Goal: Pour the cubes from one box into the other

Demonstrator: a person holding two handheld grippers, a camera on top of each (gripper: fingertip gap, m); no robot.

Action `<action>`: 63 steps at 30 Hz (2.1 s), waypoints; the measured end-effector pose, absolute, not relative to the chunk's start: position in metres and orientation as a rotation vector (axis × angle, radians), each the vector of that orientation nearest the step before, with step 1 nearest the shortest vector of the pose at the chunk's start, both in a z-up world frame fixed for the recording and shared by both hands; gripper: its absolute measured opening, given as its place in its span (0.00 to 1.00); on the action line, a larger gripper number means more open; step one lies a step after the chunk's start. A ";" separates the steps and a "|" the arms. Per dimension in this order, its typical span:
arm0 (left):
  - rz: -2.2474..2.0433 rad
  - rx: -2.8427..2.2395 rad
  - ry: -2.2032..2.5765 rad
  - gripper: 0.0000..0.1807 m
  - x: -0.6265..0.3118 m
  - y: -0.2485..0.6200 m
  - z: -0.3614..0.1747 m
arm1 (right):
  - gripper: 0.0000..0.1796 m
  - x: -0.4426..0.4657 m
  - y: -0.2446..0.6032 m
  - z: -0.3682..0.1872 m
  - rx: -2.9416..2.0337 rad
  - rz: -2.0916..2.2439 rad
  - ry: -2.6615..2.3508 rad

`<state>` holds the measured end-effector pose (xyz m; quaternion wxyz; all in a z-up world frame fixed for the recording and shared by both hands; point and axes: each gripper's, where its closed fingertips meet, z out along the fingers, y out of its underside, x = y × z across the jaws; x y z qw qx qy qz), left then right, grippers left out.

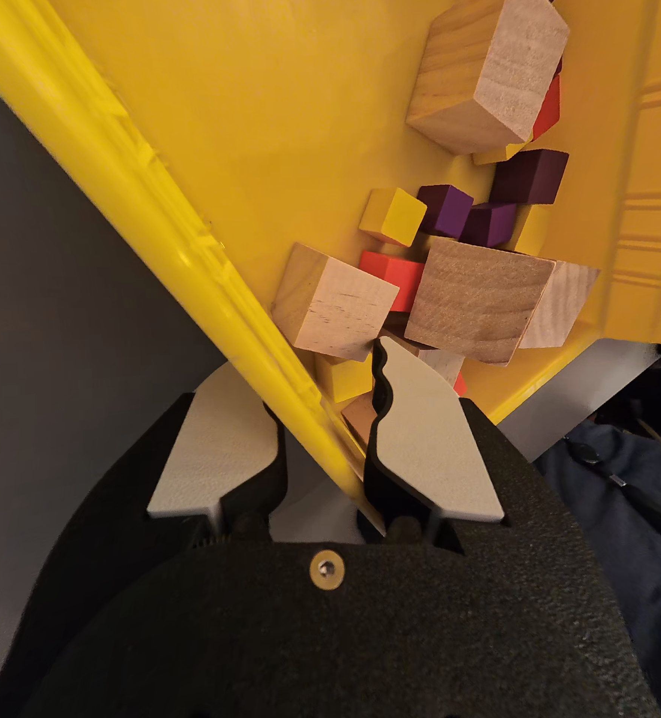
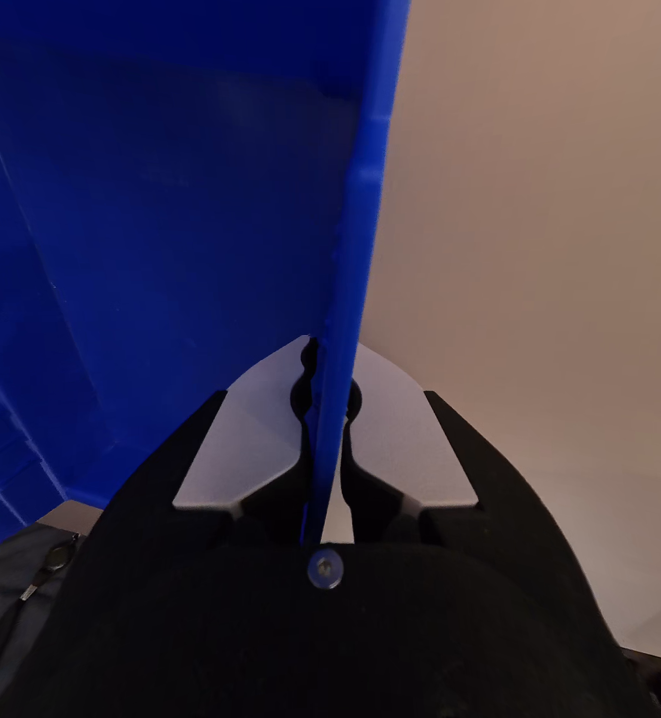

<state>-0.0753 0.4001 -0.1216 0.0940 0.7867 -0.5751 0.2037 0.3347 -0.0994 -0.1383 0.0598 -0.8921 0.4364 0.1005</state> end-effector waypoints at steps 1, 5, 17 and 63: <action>0.605 2.330 -1.711 0.25 -0.078 0.401 -0.122 | 0.07 0.334 -0.098 -0.138 -2.708 0.308 1.306; 0.597 2.312 -1.733 0.25 -0.086 0.404 -0.122 | 0.10 0.330 -0.087 -0.137 -2.681 0.386 1.307; 0.585 2.263 -1.777 0.25 -0.115 0.412 -0.121 | 0.11 0.322 -0.060 -0.137 -2.717 0.395 1.226; 0.606 2.290 -1.773 0.25 -0.112 0.413 -0.122 | 0.08 0.332 -0.059 -0.137 -2.779 0.310 1.118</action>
